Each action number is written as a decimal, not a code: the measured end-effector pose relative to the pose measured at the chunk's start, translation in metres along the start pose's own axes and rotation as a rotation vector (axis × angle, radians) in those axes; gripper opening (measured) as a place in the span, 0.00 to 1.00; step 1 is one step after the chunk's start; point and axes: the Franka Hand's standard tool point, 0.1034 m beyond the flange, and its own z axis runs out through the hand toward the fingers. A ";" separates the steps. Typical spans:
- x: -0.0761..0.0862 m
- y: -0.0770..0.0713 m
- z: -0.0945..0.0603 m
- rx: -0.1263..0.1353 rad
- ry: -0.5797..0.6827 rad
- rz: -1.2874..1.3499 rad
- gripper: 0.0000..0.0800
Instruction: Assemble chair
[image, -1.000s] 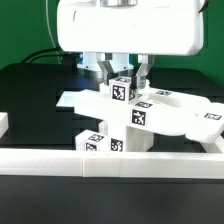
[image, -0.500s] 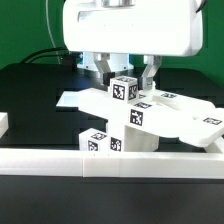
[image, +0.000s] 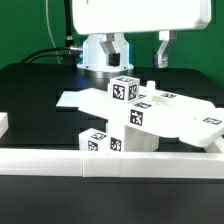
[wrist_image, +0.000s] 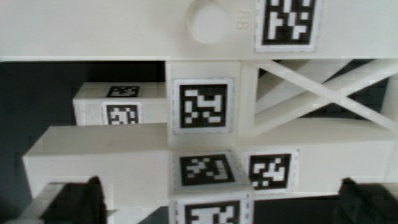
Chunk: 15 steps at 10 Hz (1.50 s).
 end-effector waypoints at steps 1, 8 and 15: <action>0.000 0.000 0.000 -0.001 0.000 0.000 0.81; -0.152 -0.021 0.005 0.034 -0.017 0.014 0.81; -0.162 0.003 0.016 0.023 0.012 -0.475 0.81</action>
Offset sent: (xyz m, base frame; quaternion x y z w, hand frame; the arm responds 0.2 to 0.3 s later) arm -0.0605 0.0513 -0.0062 0.0170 0.0004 0.0248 0.9995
